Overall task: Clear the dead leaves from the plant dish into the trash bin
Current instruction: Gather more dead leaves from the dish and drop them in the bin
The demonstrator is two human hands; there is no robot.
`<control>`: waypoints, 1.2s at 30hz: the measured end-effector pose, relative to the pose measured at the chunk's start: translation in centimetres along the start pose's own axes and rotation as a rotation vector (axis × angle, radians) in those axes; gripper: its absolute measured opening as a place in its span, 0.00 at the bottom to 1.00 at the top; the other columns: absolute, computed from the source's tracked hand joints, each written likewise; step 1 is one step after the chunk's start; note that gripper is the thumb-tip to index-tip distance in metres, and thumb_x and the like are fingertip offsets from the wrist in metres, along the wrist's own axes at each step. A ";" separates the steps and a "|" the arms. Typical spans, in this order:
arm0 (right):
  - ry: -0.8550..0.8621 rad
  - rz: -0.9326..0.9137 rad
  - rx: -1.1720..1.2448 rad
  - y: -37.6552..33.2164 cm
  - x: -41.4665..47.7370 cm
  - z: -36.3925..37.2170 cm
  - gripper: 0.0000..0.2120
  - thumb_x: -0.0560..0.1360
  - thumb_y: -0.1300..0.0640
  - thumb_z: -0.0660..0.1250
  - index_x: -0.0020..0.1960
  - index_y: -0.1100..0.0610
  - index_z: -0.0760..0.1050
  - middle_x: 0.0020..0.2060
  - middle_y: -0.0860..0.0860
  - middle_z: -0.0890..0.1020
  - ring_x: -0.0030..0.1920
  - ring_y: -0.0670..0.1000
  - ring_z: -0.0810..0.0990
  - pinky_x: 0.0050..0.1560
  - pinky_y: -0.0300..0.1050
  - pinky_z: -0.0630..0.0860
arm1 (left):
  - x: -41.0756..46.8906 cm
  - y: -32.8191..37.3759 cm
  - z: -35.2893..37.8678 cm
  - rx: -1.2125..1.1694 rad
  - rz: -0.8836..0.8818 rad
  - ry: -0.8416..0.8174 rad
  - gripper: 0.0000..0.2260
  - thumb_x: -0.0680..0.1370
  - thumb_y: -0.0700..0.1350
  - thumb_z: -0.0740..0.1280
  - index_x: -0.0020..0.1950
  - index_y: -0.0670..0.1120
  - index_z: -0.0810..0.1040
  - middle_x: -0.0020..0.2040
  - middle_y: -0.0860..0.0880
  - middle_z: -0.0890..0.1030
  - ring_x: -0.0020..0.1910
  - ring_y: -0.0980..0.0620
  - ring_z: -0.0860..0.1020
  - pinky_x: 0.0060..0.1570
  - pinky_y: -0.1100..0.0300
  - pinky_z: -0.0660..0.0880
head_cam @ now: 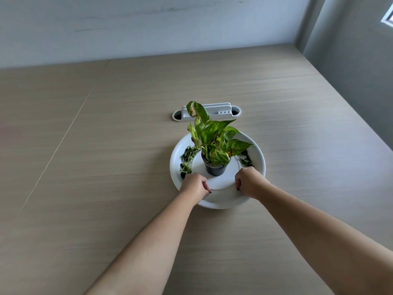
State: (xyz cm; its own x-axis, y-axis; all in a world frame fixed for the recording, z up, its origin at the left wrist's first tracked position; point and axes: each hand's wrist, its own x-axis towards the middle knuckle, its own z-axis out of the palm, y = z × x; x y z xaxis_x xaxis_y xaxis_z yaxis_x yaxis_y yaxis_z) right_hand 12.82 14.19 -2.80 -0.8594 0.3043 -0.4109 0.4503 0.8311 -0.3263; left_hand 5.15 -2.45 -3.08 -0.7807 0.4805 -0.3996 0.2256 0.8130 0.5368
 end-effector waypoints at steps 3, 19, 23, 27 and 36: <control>0.048 0.041 0.133 -0.1 -0.2 -1.4 0.14 0.69 0.71 0.60 0.42 0.61 0.84 0.37 0.52 0.80 0.38 0.50 0.76 0.38 0.38 0.73 | -0.2 -0.1 -1.1 -0.112 -0.021 0.051 0.03 0.70 0.36 0.72 0.42 0.40 0.85 0.45 0.46 0.86 0.35 0.59 0.78 0.36 0.73 0.71; 0.331 0.219 0.412 13.3 -13.6 -7.8 0.12 0.67 0.71 0.62 0.34 0.59 0.81 0.26 0.53 0.77 0.20 0.49 0.67 0.16 0.30 0.64 | -6.7 16.3 6.5 -0.268 0.217 -0.068 0.10 0.68 0.35 0.72 0.31 0.48 0.79 0.33 0.47 0.81 0.31 0.55 0.76 0.34 0.64 0.73; 0.427 0.447 0.412 24.0 -24.3 -8.1 0.13 0.67 0.69 0.64 0.33 0.55 0.81 0.24 0.48 0.77 0.23 0.47 0.71 0.21 0.32 0.66 | -11.3 26.7 14.5 -0.197 0.381 -0.222 0.06 0.67 0.35 0.72 0.33 0.46 0.81 0.31 0.47 0.81 0.30 0.54 0.77 0.32 0.66 0.72; 0.506 0.712 0.455 34.4 -36.2 -5.9 0.11 0.66 0.69 0.66 0.36 0.56 0.83 0.29 0.52 0.81 0.32 0.49 0.78 0.26 0.32 0.69 | -16.8 35.4 23.9 -0.067 0.579 -0.398 0.12 0.67 0.34 0.71 0.29 0.49 0.78 0.27 0.51 0.78 0.27 0.57 0.75 0.30 0.66 0.71; 0.581 1.218 0.763 45.2 -53.7 8.1 0.09 0.67 0.68 0.69 0.35 0.56 0.83 0.35 0.54 0.84 0.36 0.51 0.80 0.24 0.28 0.67 | -25.6 43.1 43.1 0.316 0.881 -0.706 0.03 0.68 0.37 0.73 0.40 0.41 0.84 0.31 0.53 0.77 0.29 0.64 0.71 0.27 0.77 0.65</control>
State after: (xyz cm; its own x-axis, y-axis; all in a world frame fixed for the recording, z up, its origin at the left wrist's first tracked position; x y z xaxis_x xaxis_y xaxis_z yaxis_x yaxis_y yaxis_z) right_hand 81.27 31.63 -2.34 0.2141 0.8797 -0.4246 0.7802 -0.4155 -0.4676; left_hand 59.93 34.48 -1.75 0.1919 0.9136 -0.3584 0.7391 0.1058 0.6653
